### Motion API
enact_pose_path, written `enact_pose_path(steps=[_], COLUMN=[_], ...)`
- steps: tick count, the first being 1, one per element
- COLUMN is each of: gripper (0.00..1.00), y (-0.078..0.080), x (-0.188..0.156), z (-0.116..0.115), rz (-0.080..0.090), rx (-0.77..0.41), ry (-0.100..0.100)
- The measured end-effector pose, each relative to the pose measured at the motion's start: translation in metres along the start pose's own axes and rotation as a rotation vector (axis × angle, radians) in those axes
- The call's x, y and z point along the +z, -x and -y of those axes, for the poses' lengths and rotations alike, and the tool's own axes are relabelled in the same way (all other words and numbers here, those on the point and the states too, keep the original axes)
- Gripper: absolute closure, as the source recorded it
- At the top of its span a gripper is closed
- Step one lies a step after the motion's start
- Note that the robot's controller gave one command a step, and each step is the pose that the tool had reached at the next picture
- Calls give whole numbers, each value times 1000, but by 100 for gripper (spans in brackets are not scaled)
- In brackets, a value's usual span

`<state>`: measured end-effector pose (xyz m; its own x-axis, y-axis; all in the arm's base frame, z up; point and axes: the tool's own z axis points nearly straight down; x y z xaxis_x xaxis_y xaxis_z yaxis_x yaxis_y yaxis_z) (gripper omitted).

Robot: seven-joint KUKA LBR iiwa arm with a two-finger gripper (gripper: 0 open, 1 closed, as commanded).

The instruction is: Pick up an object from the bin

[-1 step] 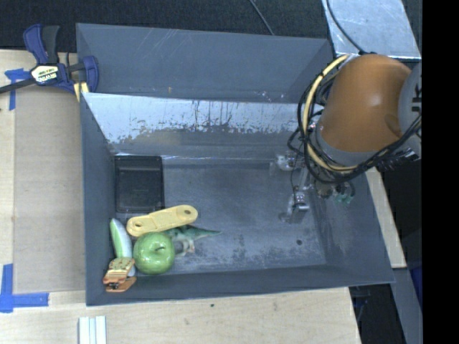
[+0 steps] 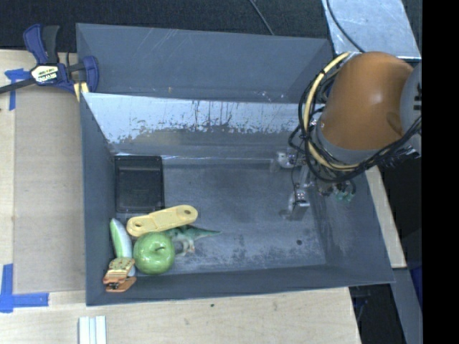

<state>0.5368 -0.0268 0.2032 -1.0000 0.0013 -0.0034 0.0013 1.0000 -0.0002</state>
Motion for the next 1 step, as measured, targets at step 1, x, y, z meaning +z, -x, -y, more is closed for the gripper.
enact_pose_path(steps=[1], gripper=[0], y=[-38], x=[66], z=[-58], rz=[-3], rx=[-402], ry=[2])
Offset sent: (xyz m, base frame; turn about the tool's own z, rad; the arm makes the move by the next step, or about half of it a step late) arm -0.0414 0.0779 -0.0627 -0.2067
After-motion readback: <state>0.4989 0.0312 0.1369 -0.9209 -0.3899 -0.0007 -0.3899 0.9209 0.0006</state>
